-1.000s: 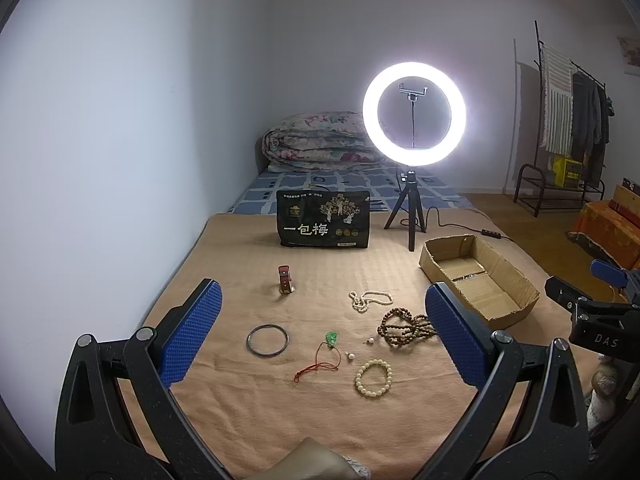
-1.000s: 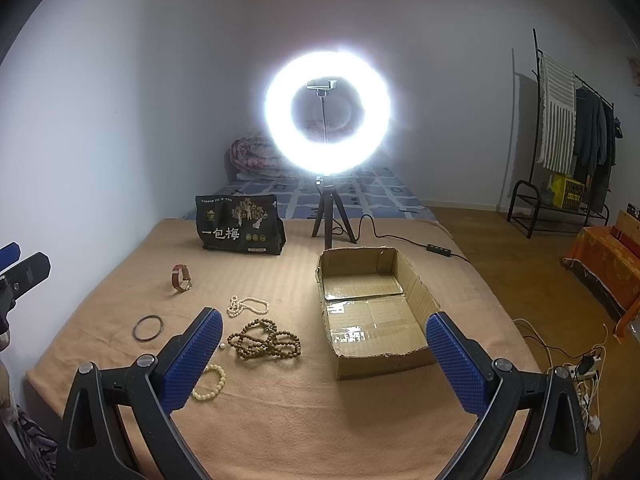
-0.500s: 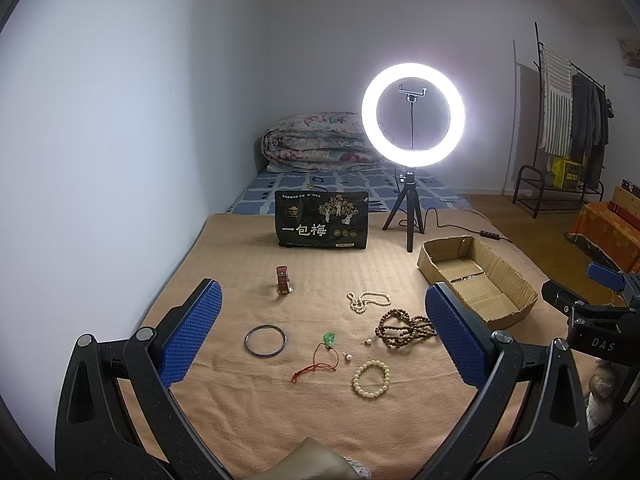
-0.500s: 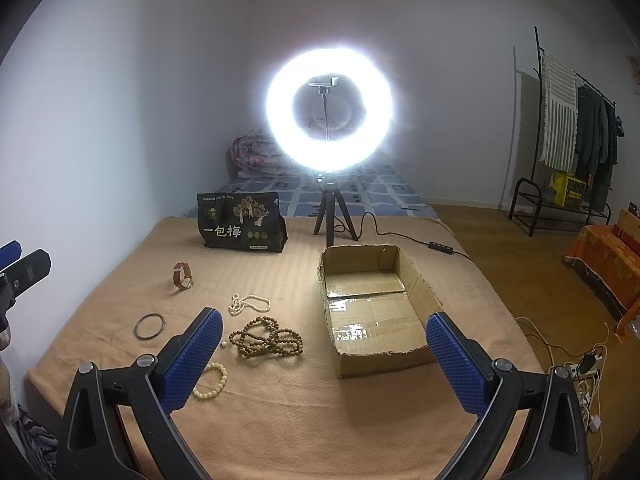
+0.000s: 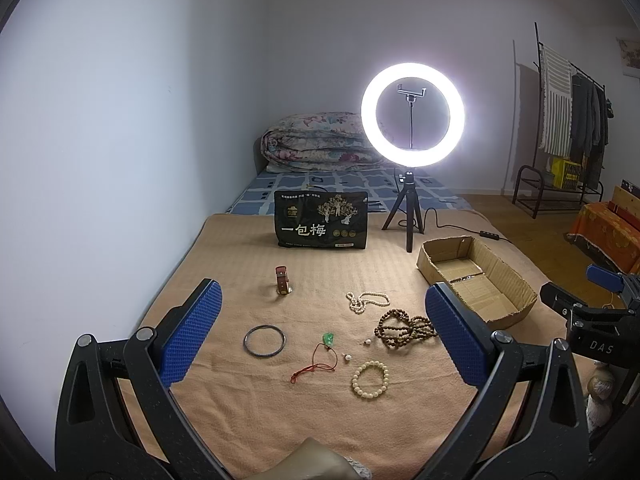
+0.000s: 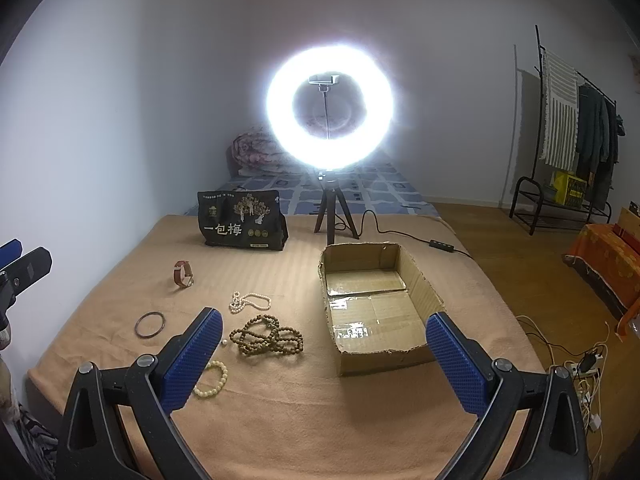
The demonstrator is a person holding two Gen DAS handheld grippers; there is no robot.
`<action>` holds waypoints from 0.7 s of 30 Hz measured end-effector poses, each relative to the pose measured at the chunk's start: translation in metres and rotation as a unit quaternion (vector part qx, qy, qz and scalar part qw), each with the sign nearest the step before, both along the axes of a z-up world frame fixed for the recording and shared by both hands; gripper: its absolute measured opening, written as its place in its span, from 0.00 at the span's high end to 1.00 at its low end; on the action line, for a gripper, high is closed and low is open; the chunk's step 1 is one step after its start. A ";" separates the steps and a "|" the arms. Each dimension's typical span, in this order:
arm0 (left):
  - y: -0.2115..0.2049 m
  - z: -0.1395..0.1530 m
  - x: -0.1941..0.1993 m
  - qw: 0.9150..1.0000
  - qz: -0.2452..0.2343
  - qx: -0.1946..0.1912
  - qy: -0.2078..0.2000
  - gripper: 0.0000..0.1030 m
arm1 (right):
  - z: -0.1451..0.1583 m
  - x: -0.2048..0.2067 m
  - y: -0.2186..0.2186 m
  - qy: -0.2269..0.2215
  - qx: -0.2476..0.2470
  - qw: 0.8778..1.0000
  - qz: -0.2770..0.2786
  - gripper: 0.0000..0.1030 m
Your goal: Organize jewelry
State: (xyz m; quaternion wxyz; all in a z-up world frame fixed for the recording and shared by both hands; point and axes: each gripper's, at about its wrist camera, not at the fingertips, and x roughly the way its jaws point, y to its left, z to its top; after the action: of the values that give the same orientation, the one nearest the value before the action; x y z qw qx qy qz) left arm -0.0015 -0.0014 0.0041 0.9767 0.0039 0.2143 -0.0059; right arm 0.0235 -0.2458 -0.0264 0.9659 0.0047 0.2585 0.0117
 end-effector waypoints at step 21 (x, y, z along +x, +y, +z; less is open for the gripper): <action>0.001 -0.001 0.000 1.000 0.000 -0.001 0.001 0.00 | -0.001 0.000 0.001 0.005 0.002 1.000 0.001 0.00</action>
State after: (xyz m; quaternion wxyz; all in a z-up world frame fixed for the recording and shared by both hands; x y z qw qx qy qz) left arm -0.0016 -0.0008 0.0027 0.9766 0.0027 0.2150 -0.0057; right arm 0.0230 -0.2449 -0.0275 0.9647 0.0066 0.2628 0.0135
